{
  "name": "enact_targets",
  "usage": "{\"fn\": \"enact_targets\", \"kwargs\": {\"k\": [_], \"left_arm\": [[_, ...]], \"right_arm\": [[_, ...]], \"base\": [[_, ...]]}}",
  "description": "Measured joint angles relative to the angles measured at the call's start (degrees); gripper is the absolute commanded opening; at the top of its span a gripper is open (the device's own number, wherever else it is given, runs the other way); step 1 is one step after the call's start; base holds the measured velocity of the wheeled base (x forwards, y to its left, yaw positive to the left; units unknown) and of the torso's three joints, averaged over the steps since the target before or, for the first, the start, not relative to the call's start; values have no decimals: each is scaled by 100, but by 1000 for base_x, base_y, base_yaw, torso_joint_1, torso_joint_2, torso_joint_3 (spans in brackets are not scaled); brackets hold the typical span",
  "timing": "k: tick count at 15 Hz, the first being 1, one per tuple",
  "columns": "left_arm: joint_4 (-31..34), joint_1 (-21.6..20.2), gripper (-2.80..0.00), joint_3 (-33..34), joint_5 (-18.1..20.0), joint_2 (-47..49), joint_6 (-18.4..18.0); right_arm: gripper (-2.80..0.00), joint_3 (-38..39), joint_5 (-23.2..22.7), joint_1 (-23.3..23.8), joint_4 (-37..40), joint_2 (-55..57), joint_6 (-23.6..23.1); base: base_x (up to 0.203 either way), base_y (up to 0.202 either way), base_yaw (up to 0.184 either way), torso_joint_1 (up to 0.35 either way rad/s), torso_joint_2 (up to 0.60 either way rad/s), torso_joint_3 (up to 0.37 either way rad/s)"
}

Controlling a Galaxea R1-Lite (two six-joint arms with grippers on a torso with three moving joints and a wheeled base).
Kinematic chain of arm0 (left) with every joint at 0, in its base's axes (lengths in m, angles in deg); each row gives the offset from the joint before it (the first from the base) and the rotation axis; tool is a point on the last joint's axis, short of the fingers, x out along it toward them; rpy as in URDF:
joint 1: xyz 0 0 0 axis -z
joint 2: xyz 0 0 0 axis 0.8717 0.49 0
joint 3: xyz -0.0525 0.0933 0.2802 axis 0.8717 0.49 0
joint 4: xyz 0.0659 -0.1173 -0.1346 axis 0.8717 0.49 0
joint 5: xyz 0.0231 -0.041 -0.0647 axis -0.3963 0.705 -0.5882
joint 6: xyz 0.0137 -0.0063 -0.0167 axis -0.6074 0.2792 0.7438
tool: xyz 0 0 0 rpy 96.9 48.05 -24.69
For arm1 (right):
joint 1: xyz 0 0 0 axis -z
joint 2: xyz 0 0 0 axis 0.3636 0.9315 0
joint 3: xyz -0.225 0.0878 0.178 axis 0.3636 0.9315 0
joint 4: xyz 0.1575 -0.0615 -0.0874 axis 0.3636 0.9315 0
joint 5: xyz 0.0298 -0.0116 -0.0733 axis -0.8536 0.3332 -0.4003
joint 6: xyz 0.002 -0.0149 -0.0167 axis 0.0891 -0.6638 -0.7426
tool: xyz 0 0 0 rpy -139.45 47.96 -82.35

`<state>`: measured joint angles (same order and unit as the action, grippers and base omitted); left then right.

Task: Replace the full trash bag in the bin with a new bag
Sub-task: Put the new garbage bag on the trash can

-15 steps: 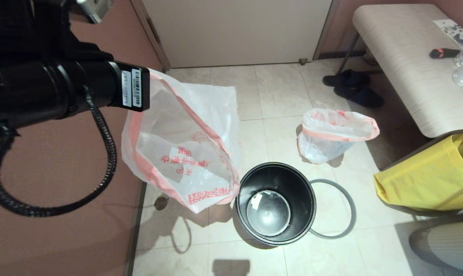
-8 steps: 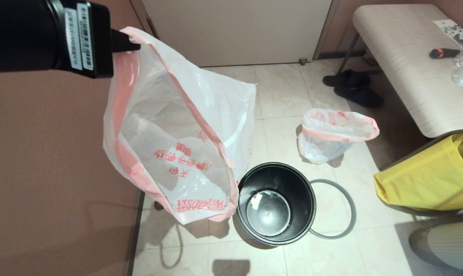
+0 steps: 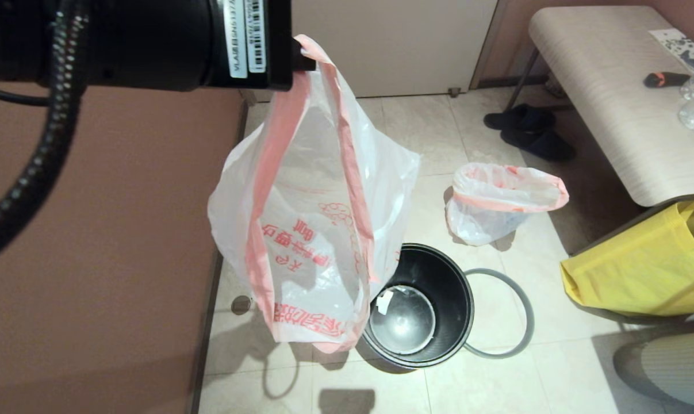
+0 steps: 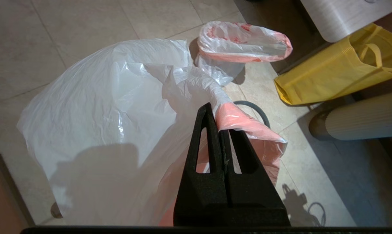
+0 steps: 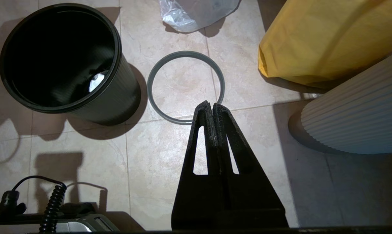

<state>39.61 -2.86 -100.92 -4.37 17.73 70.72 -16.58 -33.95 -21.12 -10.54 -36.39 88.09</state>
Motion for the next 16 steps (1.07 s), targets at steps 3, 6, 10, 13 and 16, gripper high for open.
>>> {"fn": "enact_targets", "kwargs": {"k": [3, 6, 10, 13, 16], "left_arm": [[236, 220, -280, -144, -134, 105, 16], [241, 244, -280, -374, -145, 223, 37], [-130, 181, -280, -991, -145, 672, 161], [-709, 148, -280, -1060, -113, 953, 173], [-894, 143, -280, -1067, -106, 1051, 180]], "right_arm": [[-280, -522, 128, 17, 234, 107, -13], [-280, -1383, 111, -35, 405, 751, 147], [-280, -2732, -172, -199, 422, 2323, 496], [-280, -3821, -713, -306, 426, 3774, 1008], [-280, -4731, -1212, -768, 420, 5045, 1932]], "base": [[0, 0, 0, 0, 0, 0], [0, 0, 0, 0, 0, 0], [0, 0, 0, 0, 0, 0], [0, 0, 0, 0, 0, 0], [0, 0, 0, 0, 0, 0]]}}
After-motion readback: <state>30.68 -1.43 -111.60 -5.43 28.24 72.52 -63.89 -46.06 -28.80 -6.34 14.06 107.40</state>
